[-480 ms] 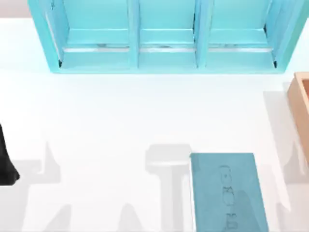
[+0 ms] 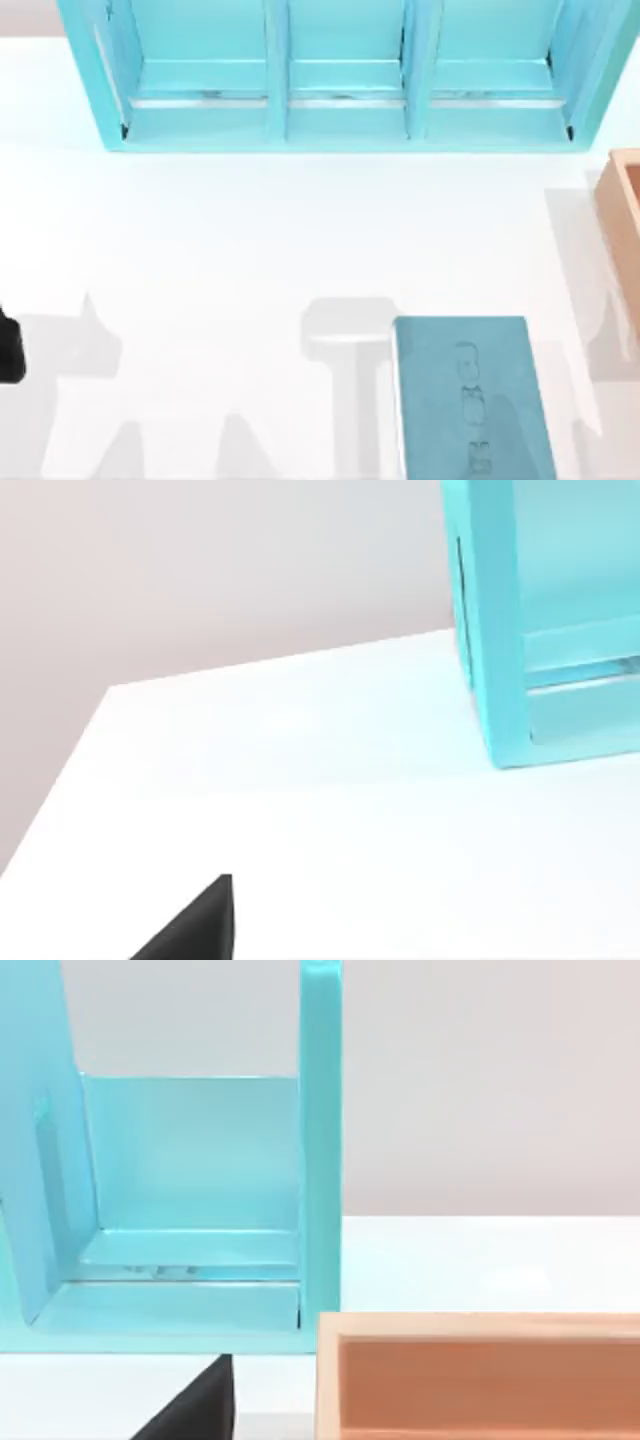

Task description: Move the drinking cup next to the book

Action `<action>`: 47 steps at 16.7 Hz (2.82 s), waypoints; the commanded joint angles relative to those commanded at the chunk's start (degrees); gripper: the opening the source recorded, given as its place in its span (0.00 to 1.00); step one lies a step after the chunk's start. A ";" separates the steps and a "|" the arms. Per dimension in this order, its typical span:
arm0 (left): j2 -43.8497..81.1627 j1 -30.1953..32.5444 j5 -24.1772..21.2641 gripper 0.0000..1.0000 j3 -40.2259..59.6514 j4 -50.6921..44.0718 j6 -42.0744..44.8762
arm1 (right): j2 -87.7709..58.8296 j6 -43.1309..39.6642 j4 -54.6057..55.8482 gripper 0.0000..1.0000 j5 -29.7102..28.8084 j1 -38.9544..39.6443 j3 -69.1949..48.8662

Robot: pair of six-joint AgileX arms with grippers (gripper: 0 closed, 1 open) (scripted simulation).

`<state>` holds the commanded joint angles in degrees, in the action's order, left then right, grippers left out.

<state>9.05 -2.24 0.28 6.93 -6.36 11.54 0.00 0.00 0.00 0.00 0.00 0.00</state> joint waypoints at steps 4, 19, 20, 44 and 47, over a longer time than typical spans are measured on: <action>12.99 -4.26 0.30 1.00 9.83 -9.46 17.00 | 0.00 0.00 0.00 1.00 0.00 0.00 0.00; 66.60 -33.45 0.28 1.00 53.95 -54.96 102.50 | 0.00 0.00 0.00 1.00 0.00 0.00 0.00; 69.21 -35.34 0.20 1.00 56.00 -57.25 107.24 | 0.00 0.00 0.00 1.00 0.00 0.00 0.00; 85.19 -43.26 -0.19 1.00 46.57 -42.79 125.20 | 0.00 0.00 0.00 1.00 0.00 0.00 0.00; 85.27 -43.27 -0.19 1.00 46.27 -42.47 125.19 | 0.00 0.00 0.00 1.00 0.00 0.00 0.00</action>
<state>94.32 -45.51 0.08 53.21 -48.82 136.73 0.00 0.00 0.00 0.00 0.00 0.00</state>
